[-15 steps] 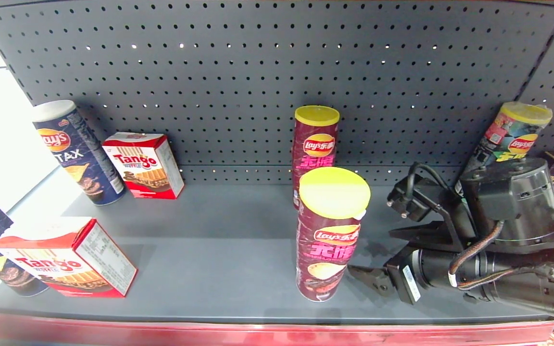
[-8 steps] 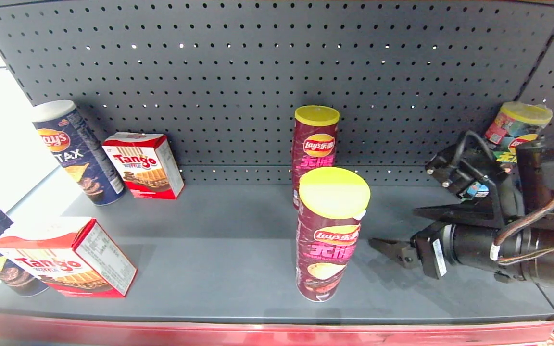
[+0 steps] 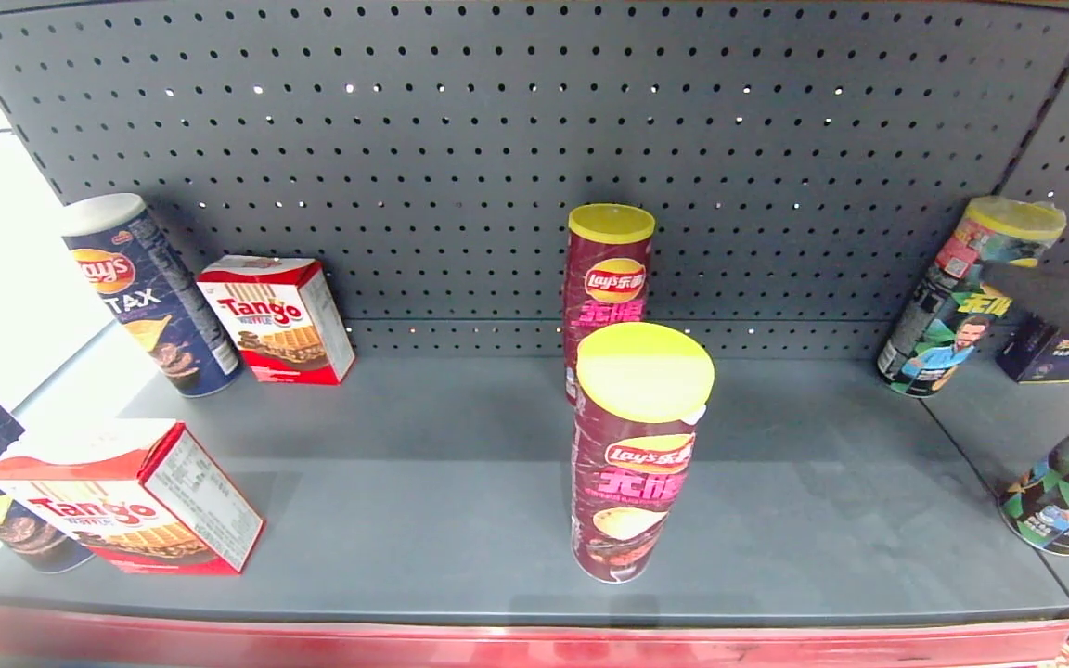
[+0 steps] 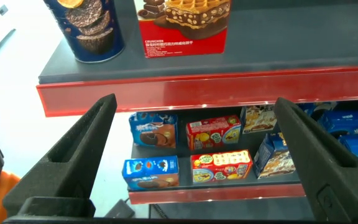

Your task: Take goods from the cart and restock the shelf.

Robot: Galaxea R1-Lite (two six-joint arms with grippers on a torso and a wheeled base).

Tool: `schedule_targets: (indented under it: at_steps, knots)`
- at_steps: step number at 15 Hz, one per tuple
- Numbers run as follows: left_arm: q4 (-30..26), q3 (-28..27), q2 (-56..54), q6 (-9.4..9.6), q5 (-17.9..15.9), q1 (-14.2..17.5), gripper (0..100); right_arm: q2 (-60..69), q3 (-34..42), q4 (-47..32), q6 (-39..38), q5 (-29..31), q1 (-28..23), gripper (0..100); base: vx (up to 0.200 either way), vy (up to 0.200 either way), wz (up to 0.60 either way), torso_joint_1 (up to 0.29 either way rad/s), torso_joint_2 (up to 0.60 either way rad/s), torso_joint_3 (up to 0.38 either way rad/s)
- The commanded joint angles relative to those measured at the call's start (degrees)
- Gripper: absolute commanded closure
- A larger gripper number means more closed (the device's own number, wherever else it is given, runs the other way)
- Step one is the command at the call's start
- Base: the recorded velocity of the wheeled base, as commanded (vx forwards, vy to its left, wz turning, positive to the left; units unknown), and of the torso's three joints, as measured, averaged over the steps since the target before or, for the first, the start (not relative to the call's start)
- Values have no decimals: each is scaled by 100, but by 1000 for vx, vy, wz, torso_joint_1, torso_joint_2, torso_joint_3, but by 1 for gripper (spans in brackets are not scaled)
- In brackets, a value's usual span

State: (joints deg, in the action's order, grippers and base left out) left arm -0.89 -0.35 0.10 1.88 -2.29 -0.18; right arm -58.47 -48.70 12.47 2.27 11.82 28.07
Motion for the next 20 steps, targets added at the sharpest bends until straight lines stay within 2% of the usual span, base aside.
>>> schedule_targets:
  at_steps: [1, 3, 6, 8, 9, 10, 15, 17, 18, 20]
  knots:
    - [1, 0, 8, -3, 1, 1, 0, 1610, 555, 62, 195, 215, -162, 0, 0, 0, 0, 0, 0, 0]
    - [1, 0, 8, 6, 1, 1, 0, 2393, 959, -122, 309, 268, -347, 0, 0, 0, 0, 0, 0, 0]
    - [1, 0, 8, 6, 1, 1, 0, 4212, 1891, -1467, 424, 189, -373, 0, 0, 0, 0, 0, 0, 0]
    - [-8, -9, 8, 14, 1, 1, 0, 5267, 2418, -2275, 424, -242, -364, 0, 0, 0, 0, 0, 0, 0]
    - [-8, -9, 8, 14, 1, 1, 0, 5398, 2506, -2337, 424, -321, -364, 0, 0, 0, 0, 0, 0, 0]
    - [-8, -9, 8, 14, -8, 1, 0, 5847, 3024, -2390, 406, -664, -373, 0, 0, 0, 0, 0, 0, 0]
    - [1, -9, 8, 6, 1, 1, 0, 5847, 4070, -1695, 19, -673, -373, 0, 0, 0, 0, 0, 0, 0]
    - [1, 0, 8, -3, 1, 1, 0, 5847, 4870, -913, 2, -673, -373, 0, 0, 0, 0, 0, 0, 0]
    - [1, 0, 8, -3, 1, 1, 0, 5847, 4870, -860, -25, -796, -373, 0, 0, 0, 0, 0, 0, 0]
    - [1, 0, 8, 6, -8, 1, 0, 5847, 4870, -1247, 72, -1376, -373, 0, 0, 0, 0, 0, 0, 0]
